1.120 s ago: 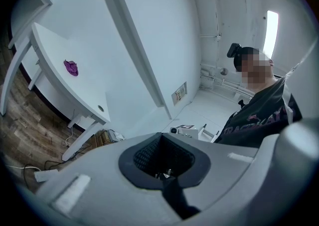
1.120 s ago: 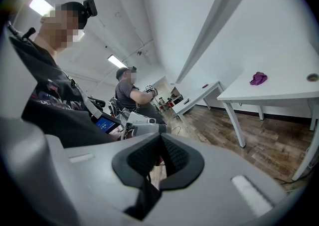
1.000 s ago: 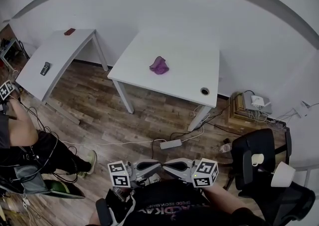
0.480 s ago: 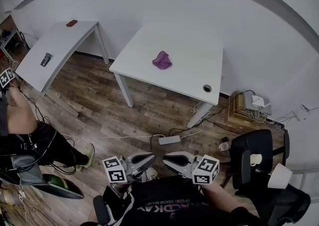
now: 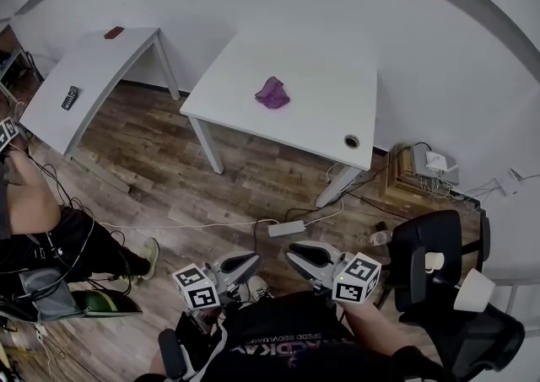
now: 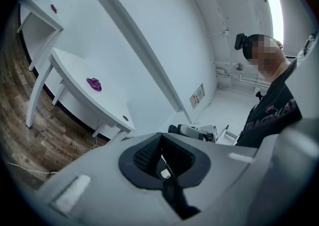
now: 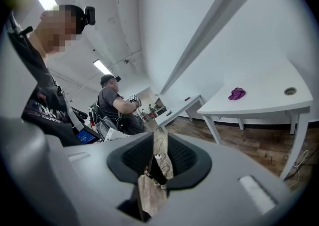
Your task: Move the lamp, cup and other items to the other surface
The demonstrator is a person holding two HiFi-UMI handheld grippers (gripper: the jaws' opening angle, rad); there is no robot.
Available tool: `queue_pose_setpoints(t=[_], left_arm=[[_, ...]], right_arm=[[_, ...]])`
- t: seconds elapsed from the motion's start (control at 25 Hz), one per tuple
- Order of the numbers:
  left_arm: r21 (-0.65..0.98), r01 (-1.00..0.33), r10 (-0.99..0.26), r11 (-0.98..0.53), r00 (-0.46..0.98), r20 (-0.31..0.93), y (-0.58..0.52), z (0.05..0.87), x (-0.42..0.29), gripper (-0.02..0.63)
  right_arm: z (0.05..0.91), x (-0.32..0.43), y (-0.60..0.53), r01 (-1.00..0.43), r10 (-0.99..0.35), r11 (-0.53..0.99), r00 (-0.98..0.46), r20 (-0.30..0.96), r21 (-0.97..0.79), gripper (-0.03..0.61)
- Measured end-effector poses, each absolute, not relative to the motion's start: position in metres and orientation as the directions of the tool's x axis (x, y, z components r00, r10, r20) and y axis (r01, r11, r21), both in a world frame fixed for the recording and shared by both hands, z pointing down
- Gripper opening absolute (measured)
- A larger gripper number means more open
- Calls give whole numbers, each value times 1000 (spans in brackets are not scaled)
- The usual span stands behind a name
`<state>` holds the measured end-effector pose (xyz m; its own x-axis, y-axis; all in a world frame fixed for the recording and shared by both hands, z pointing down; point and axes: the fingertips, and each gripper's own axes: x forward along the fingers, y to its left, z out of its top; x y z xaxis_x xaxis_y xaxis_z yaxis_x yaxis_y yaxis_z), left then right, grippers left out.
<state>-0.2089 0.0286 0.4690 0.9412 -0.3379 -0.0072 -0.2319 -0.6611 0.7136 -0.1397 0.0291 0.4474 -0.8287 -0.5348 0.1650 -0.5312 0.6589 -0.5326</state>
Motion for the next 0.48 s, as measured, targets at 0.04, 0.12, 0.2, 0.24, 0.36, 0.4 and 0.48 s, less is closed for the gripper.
queue_pose_setpoints(t=[0.04, 0.12, 0.2, 0.24, 0.36, 0.4, 0.48], left_arm=[[714, -227, -331, -663, 944, -8, 29, 470, -209, -5], [720, -219, -325, -659, 946, -10, 30, 475, -209, -5], [731, -213, -324, -648, 946, -12, 29, 478, -210, -5], [739, -209, -325, -641, 946, -15, 28, 478, -210, -5], [750, -199, -332, -631, 943, -29, 25, 477, -214, -5], [751, -200, -336, -630, 942, -31, 23, 475, -215, -5], [751, -197, -342, -631, 939, -41, 20, 471, -219, -5]], right_arm=[[450, -143, 29, -529, -531, 658, -831, 168, -537, 91], [451, -149, 28, -521, -524, 658, -835, 166, -544, 91], [448, -153, 24, -520, -525, 658, -836, 163, -545, 91], [447, -153, 22, -524, -528, 658, -833, 165, -541, 91], [442, -152, 15, -544, -548, 652, -819, 168, -527, 78], [439, -151, 12, -555, -562, 648, -811, 165, -521, 75], [432, -148, 7, -577, -591, 639, -791, 156, -508, 23]])
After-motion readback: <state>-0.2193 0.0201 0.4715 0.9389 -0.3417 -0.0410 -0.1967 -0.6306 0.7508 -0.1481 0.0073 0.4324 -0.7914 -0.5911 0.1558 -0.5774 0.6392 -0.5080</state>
